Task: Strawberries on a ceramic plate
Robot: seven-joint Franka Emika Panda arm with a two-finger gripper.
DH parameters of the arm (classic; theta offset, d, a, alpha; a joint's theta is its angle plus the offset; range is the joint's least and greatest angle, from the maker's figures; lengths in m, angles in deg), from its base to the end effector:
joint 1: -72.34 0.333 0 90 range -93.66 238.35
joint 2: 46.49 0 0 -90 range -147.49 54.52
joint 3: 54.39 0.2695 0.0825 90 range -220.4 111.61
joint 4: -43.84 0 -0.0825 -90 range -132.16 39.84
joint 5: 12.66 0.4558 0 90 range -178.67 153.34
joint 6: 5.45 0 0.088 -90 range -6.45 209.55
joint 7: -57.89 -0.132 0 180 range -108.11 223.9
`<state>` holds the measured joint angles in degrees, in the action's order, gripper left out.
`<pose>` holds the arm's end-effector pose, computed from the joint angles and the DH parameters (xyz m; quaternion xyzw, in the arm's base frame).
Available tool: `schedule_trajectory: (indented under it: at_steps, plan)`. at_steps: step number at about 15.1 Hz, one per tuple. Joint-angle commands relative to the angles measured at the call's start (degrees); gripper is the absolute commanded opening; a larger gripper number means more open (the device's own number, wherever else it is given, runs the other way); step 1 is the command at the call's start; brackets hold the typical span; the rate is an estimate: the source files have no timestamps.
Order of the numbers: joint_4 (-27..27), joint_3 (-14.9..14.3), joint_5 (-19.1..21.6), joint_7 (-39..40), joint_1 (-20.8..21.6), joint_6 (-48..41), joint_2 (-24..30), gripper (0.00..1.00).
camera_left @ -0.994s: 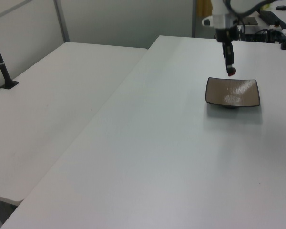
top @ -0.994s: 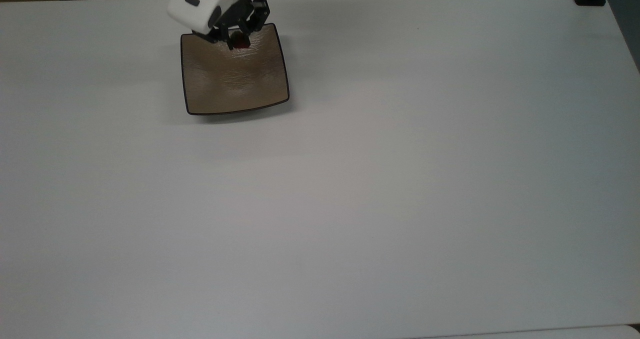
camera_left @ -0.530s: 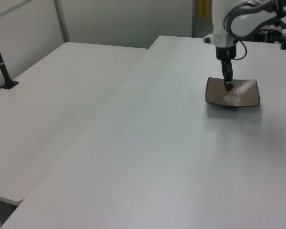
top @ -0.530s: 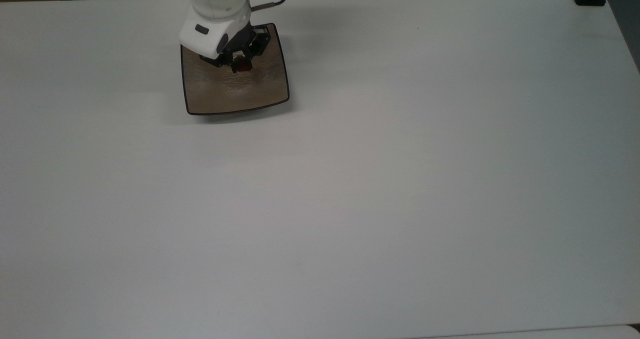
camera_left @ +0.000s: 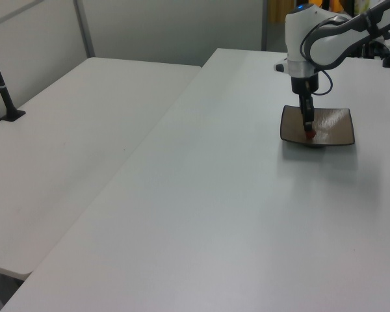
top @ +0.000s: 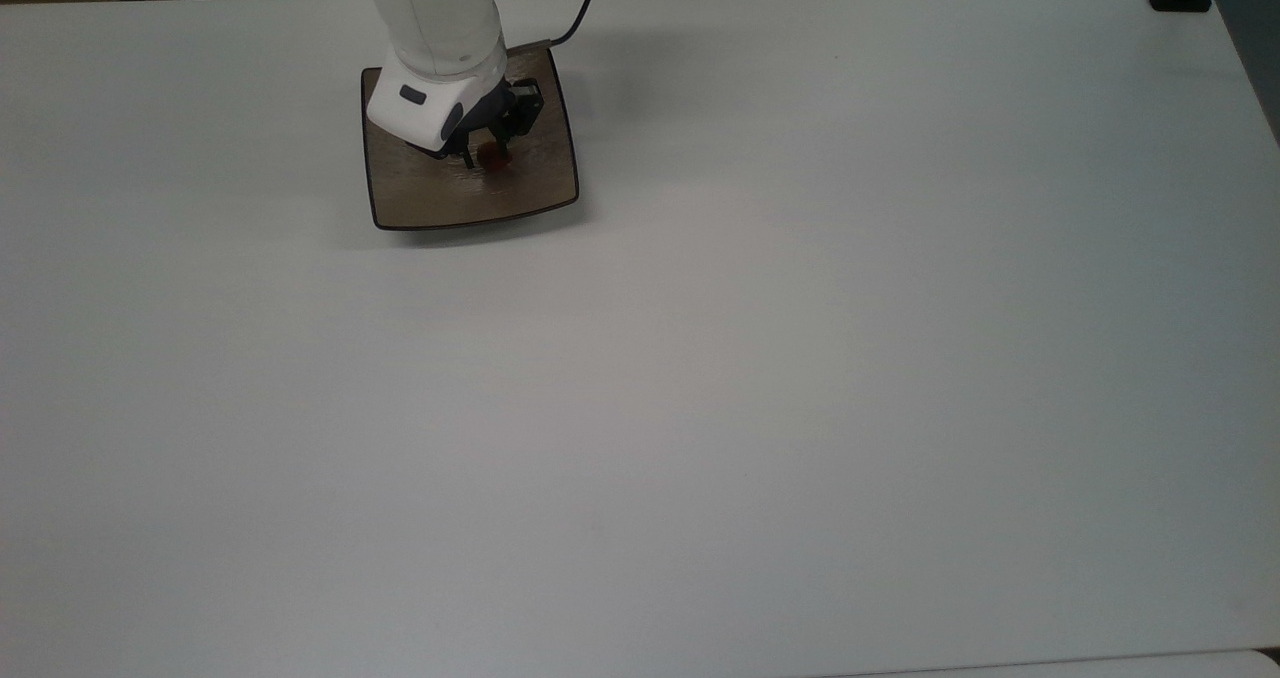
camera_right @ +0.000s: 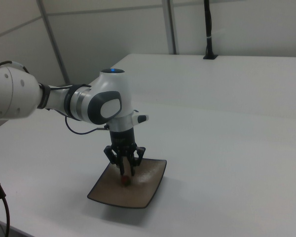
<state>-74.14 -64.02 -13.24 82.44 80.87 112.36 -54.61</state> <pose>0.6047 -0.0135 0.2442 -0.9760 -0.2053 0.0731 0.0001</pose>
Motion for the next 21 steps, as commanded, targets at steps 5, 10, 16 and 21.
schedule_trajectory:
  at_steps: [5, 10, 16, 21]
  plan:
    - [5.37, 2.06, 0.32, -8.69, 0.44, -4.06, 1.88, 1.0]
    - [21.27, 5.32, 0.84, -22.51, 0.62, -21.9, 3.9, 1.0]
    - [25.87, 5.32, 4.18, -23.76, 0.79, -27.72, 10.57, 1.0]
    - [25.25, 4.7, 6.37, -24.29, 3.17, -27.91, 11.99, 1.0]
